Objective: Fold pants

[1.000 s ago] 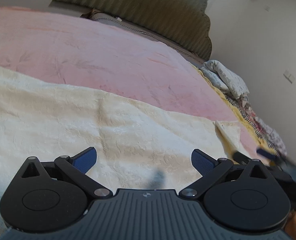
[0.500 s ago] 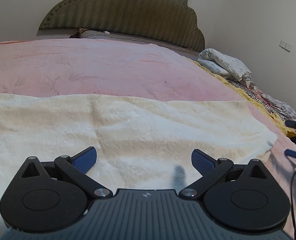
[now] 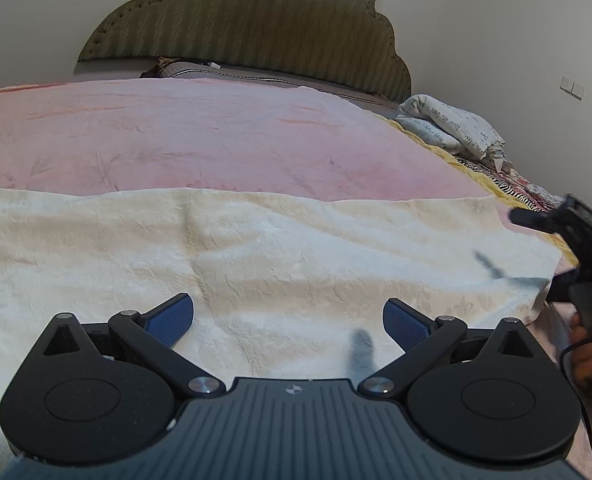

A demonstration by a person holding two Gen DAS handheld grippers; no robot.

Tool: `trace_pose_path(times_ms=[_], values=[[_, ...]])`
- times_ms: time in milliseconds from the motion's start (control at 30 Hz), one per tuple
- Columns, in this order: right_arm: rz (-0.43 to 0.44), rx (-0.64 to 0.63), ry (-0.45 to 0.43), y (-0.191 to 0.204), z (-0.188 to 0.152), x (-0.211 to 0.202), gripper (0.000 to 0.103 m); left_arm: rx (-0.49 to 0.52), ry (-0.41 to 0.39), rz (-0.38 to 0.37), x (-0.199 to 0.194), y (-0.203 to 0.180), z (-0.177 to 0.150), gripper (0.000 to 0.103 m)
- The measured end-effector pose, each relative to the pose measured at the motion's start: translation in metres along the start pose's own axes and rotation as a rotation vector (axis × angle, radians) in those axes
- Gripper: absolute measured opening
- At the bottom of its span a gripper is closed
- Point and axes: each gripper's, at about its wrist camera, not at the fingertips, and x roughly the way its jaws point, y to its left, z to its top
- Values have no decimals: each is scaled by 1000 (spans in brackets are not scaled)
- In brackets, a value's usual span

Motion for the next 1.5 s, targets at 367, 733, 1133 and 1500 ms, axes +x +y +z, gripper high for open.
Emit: trace_pose_path(times_ms=[367, 733, 1133, 1500], values=[[-74, -21, -26, -6, 12, 23, 7, -34, -6, -33, -1, 8, 1, 102], [-78, -661, -127, 120, -27, -10, 7, -611, 47, -430, -5, 68, 34, 102], [49, -1049, -73, 204, -122, -6, 7, -777, 112, -649, 17, 45, 64, 103], [54, -929, -98, 208, -122, -17, 7, -989, 282, -636, 55, 65, 35, 103]])
